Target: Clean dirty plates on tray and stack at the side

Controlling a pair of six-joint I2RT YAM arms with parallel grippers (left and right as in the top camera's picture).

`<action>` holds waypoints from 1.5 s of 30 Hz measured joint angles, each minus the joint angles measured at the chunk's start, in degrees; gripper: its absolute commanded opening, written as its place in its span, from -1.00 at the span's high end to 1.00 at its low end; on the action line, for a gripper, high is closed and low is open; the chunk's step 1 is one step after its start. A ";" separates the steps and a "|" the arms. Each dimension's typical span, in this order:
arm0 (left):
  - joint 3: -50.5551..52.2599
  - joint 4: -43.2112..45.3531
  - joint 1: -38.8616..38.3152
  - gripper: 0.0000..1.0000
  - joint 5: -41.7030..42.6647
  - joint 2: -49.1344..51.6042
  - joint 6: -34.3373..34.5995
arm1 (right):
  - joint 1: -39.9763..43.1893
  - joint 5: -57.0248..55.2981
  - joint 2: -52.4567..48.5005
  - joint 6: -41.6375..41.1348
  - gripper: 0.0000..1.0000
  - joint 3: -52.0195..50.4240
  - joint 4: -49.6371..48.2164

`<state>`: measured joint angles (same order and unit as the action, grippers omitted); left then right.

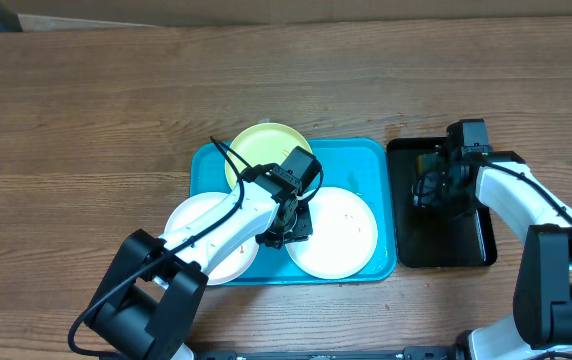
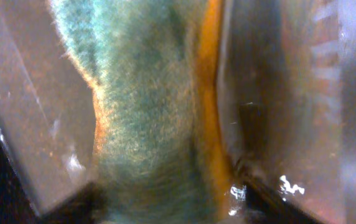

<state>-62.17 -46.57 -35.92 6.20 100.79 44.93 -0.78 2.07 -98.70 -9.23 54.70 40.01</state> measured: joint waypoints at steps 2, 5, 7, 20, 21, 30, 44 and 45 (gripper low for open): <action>0.00 0.09 0.00 0.23 -0.02 0.00 0.00 | 0.00 0.00 0.00 0.04 0.92 0.00 -0.22; 0.00 0.09 0.00 0.19 -0.02 0.00 0.00 | 0.00 -0.11 0.00 -0.15 0.87 0.02 1.16; 0.00 0.09 0.00 0.17 0.00 0.00 0.00 | 0.00 -0.02 0.00 -0.72 0.44 0.15 4.52; 0.00 0.07 0.00 0.03 -0.02 0.00 -0.02 | 0.00 -0.04 -0.20 -2.49 -0.45 10.40 14.69; 0.00 0.00 0.00 0.03 -0.02 0.00 -0.02 | 0.00 -0.52 -0.22 -2.54 -0.44 10.38 14.08; 0.00 -0.07 0.00 0.01 -0.02 0.00 -0.02 | -0.02 -2.49 -0.22 -2.43 -0.04 5.95 6.62; 0.00 -0.07 0.00 -0.07 -0.02 0.00 -0.02 | -0.02 -2.32 -0.22 -2.71 -0.40 2.43 1.42; 0.00 -0.07 0.00 -0.07 -0.02 0.00 -0.02 | 0.00 -2.29 -0.22 -2.67 -0.40 2.36 0.74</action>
<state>-62.17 -46.63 -35.92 6.17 100.79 44.91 -0.78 -0.23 -98.91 -11.90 57.06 40.75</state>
